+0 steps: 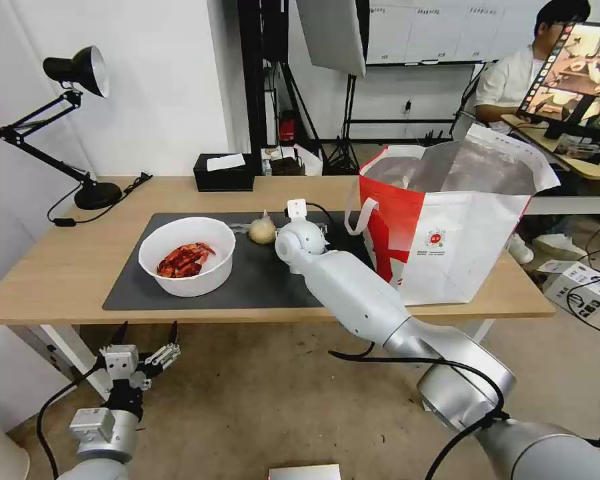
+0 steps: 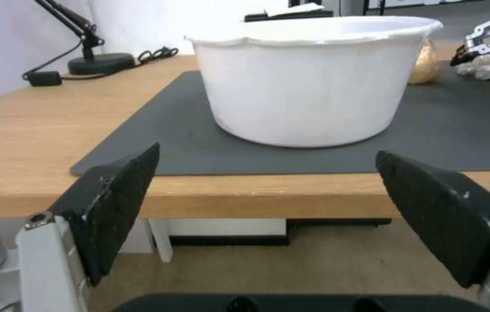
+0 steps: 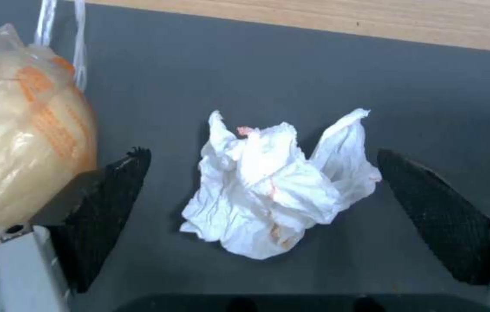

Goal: Pick up the trash from the table and place it into the takeout bag.

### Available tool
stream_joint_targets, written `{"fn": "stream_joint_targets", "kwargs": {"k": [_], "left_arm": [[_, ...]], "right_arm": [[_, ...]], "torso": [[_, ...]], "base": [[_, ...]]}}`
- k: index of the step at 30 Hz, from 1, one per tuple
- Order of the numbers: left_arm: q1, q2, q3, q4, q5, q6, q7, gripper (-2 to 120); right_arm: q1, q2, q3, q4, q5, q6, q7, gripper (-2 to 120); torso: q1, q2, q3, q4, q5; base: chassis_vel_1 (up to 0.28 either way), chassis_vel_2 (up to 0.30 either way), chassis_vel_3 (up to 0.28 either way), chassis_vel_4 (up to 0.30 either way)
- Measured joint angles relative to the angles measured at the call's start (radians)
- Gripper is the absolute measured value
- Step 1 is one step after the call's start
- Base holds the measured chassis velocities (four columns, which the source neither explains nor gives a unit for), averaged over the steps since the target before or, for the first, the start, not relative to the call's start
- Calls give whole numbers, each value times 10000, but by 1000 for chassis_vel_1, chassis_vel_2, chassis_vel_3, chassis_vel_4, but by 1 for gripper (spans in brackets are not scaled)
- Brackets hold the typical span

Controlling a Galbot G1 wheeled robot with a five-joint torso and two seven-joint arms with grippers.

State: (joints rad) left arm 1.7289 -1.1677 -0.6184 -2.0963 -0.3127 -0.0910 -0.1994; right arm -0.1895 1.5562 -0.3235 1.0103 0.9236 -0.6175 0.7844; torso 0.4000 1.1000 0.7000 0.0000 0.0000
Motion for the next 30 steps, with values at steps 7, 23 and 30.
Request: {"fn": "stream_joint_targets", "kwargs": {"k": [7,23,30], "left_arm": [[-8,-11,29,14,2,2,4,100],[1,-40,82,12,2,2,11,100],[-15,-41,103,17,-10,3,11,100]], "right_arm": [[49,29,94,-215,-2,0,-122,100],[-110,26,215,-265,-31,0,-302,100],[-122,48,218,-290,-37,11,-331,91]], "torso": [[0,0,0,0,0],[0,0,0,0,0],[0,0,-1,0,0]], "base": [[0,0,0,0],[0,0,0,0],[0,0,0,0]]}}
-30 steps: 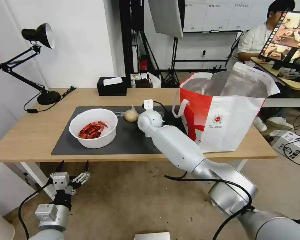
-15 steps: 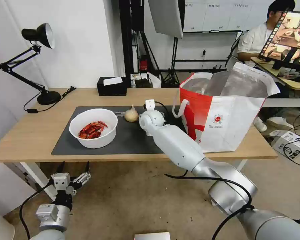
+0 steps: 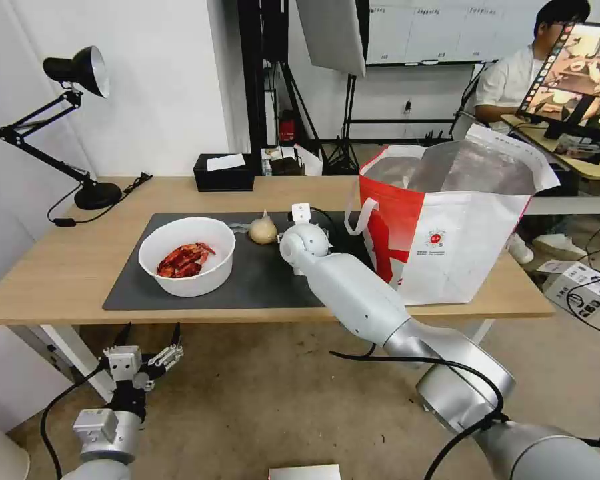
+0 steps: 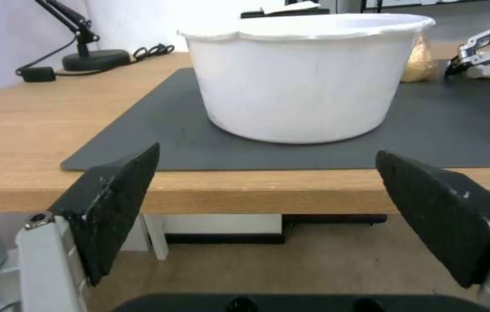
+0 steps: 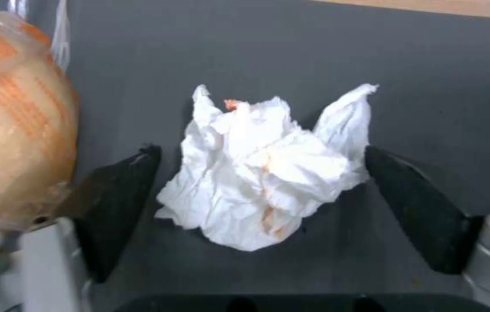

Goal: Pick up the trash from the table and place it into the takeout bag.

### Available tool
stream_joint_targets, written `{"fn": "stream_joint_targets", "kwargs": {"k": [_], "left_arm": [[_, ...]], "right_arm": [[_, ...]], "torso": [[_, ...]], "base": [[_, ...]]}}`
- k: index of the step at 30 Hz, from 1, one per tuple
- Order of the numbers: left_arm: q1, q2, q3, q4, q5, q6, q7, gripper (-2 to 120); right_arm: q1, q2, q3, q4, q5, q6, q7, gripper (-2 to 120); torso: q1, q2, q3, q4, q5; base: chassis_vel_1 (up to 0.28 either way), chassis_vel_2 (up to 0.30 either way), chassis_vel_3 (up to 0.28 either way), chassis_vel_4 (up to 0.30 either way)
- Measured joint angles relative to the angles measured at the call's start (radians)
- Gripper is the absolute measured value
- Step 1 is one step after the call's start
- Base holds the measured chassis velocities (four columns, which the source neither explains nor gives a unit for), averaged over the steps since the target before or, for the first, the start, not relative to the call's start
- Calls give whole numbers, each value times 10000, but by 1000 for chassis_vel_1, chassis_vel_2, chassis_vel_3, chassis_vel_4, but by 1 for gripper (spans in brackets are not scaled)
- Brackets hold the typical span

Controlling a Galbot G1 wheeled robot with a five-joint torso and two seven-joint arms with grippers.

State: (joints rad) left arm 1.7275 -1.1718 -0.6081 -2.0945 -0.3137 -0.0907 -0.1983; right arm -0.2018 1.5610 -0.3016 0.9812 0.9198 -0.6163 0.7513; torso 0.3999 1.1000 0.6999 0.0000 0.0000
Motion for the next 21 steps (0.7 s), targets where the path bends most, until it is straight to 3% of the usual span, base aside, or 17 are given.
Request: {"fn": "stream_joint_targets", "kwargs": {"k": [21], "left_arm": [[-141,53,101,85,-85,0,-8,100]], "right_arm": [[-6,24,-3,-116,-19,61,-127,10]], "torso": [[-1,0,0,-1,0]], "base": [[0,0,0,0]]}}
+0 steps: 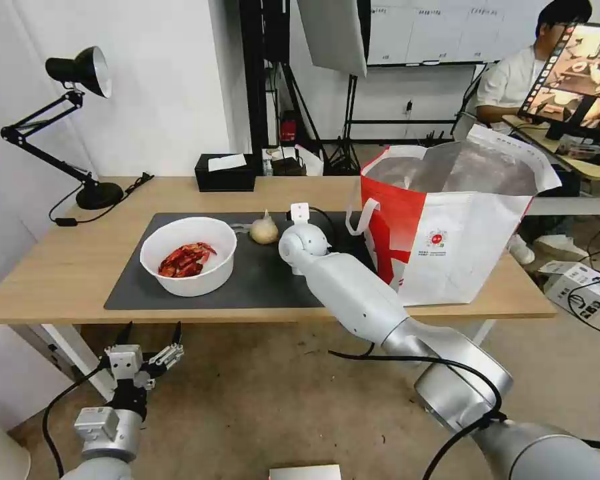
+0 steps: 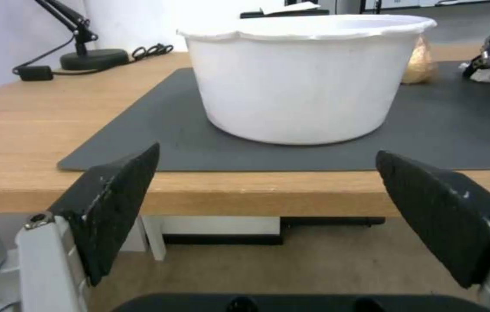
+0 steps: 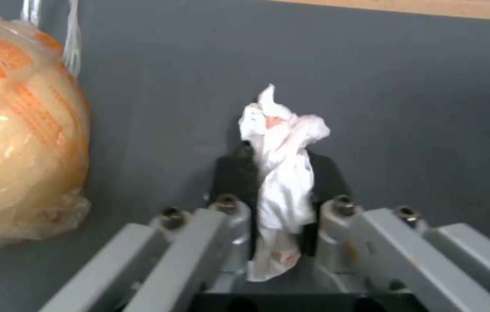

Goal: Pick up the trash from the table and place it into the takeout bag.

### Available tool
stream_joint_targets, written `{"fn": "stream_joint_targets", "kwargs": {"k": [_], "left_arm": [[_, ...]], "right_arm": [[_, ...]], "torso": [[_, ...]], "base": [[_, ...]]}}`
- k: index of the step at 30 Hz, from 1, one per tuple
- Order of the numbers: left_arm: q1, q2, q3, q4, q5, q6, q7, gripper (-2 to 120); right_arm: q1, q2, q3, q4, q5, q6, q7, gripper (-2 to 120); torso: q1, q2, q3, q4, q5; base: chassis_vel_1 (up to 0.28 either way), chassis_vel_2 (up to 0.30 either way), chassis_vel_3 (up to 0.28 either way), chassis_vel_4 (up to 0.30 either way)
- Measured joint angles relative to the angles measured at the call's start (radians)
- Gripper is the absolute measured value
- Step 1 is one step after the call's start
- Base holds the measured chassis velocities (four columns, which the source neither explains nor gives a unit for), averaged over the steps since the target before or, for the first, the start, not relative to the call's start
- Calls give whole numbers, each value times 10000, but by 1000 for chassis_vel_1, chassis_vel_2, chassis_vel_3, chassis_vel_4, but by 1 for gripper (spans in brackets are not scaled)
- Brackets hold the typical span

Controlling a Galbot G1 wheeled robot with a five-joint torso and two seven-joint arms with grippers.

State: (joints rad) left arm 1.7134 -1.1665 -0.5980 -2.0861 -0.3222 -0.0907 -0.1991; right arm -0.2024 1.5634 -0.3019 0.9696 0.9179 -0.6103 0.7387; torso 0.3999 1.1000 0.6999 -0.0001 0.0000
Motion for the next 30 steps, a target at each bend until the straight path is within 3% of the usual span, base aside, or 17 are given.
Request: {"fn": "stream_joint_targets", "kwargs": {"k": [4,11,14,20,24,28,30], "left_arm": [[-52,-1,64,22,-1,0,-8,100],[-80,24,88,32,0,0,-21,100],[-81,37,88,12,-12,0,-26,100],[-20,42,42,-80,-29,0,-46,100],[26,24,35,-105,-29,-1,-50,100],[110,-24,18,-133,-9,-7,-54,100],[199,-57,-1,-141,12,-15,-57,100]], "right_arm": [[-61,-53,14,76,3,3,6,0],[-201,-251,48,513,45,80,136,0],[-386,-567,-3,1294,-64,169,316,0],[-1053,-1609,-220,4086,-249,329,997,0],[-1352,-2025,-402,5076,-639,511,1082,0],[-1791,-2511,-636,6064,-1781,1119,962,0],[-2110,-2716,-661,6405,-2895,1907,545,0]], "torso": [[0,0,0,-1,0],[2,-1,3,0,0],[4,-3,4,-2,0],[3,-2,1,0,0],[2,-2,1,0,0],[2,-2,1,-1,1],[2,-2,0,1,0]], "base": [[0,0,0,0],[0,0,0,0],[0,0,0,0],[0,0,0,0],[0,0,0,0],[0,0,0,0],[0,0,0,0]]}}
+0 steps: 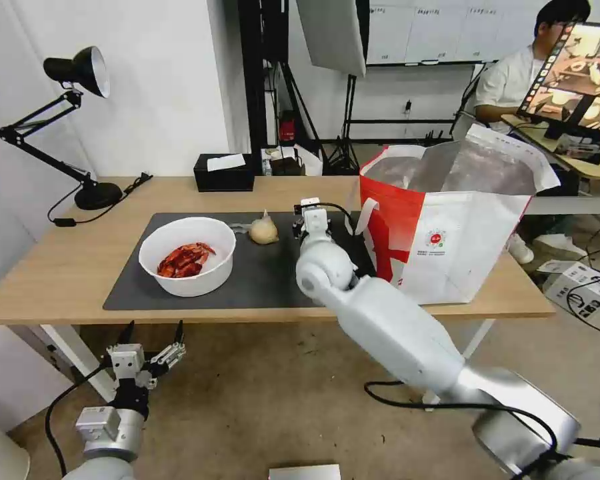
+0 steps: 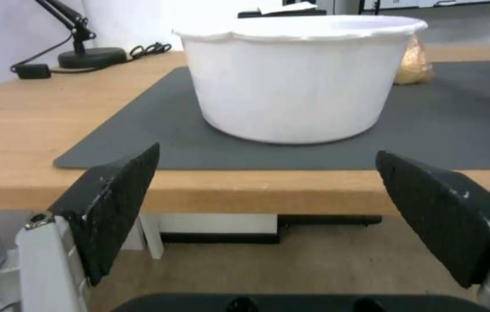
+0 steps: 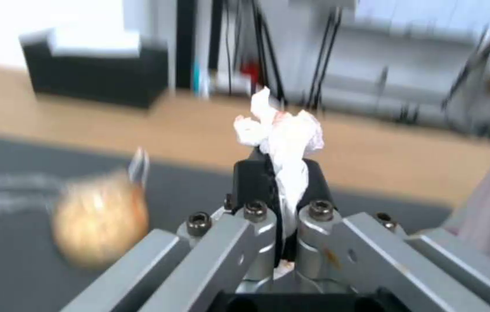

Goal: Pick up the trash from the table and place it into the takeout bag.

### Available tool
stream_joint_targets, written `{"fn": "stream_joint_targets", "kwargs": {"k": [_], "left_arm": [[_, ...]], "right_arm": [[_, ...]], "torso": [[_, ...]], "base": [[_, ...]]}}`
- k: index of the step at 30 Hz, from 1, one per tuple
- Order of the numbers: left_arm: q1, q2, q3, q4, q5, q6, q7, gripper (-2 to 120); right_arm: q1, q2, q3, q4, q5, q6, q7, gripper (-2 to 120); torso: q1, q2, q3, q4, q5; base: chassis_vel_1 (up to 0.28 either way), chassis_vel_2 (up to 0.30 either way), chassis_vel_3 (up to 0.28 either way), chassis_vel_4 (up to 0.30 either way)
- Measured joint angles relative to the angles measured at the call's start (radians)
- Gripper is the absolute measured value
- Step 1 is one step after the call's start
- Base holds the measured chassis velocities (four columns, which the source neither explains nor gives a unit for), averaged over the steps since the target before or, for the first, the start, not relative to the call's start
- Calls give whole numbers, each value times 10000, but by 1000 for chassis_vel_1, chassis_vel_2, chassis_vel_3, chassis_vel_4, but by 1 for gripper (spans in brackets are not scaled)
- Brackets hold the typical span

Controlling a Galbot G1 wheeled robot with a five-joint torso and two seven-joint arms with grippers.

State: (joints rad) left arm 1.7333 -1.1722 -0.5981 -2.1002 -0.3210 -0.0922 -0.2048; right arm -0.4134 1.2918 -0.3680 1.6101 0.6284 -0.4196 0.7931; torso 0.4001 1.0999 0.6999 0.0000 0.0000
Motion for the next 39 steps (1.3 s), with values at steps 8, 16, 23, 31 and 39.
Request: {"fn": "stream_joint_targets", "kwargs": {"k": [8,16,23,31,39], "left_arm": [[62,-40,-79,-60,26,-17,-5,100],[59,-116,-44,-76,71,-24,-6,100],[87,-123,-69,-143,74,-28,-10,100],[118,-128,-78,-175,69,-27,-16,100],[86,-203,2,-124,98,-27,-17,100]], "right_arm": [[-775,-465,414,749,-3051,2144,-1260,0],[-997,-819,899,1264,-4201,2854,-1635,0],[-1101,-978,1308,1812,-4544,2893,-1688,0],[-1166,-1093,1777,2350,-4512,2413,-1649,0],[-935,-1421,2482,2734,-3946,1700,-1232,0]], "torso": [[0,1,0,0,1],[0,1,0,0,1],[-1,1,0,0,0],[-1,2,0,0,1],[-1,2,0,0,1]], "base": [[0,0,0,0],[0,0,0,0],[0,0,0,0],[0,0,0,0],[0,0,0,0]]}}
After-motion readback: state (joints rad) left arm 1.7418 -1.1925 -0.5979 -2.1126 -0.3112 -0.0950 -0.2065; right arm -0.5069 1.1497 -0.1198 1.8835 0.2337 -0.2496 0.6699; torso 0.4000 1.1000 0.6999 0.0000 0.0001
